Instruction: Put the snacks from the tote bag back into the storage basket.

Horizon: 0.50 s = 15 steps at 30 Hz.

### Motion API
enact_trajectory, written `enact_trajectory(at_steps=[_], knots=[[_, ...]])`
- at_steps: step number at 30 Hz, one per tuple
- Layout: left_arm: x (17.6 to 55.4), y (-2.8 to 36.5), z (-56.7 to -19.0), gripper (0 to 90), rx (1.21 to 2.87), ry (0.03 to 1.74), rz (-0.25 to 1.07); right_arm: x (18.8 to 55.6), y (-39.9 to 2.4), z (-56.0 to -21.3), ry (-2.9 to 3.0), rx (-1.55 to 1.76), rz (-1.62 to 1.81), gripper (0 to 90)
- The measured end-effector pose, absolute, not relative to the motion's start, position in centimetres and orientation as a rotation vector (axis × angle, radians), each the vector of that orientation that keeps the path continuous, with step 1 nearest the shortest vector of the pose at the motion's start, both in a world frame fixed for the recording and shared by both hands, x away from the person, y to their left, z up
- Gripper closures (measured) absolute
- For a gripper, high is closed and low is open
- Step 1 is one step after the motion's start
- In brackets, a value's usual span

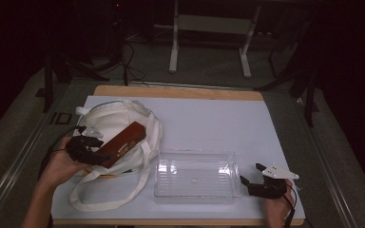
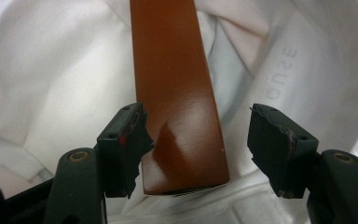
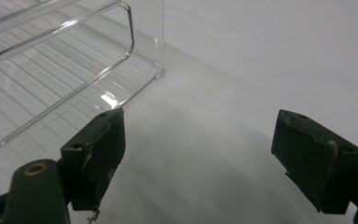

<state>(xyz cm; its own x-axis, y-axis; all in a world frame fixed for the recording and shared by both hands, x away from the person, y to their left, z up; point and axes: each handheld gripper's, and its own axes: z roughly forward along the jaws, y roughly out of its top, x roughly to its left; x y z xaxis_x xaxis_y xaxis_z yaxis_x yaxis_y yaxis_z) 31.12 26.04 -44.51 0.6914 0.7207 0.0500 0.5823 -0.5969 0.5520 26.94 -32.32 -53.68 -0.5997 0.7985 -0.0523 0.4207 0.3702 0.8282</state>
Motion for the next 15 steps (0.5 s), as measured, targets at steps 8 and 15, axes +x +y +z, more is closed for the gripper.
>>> enact_trajectory(at_steps=[8, 15], knots=[[31.7, 26.31, -45.01, 35.8, 2.411, 1.048, 0.334, 26.94, -32.31, -53.68, 2.187, 1.053, 1.126, 17.4], [32.19, 26.5, -45.48, 32.3, 2.418, 1.083, 0.308, 26.93, -32.3, -53.68, 2.186, 1.053, 1.125, 17.4]])
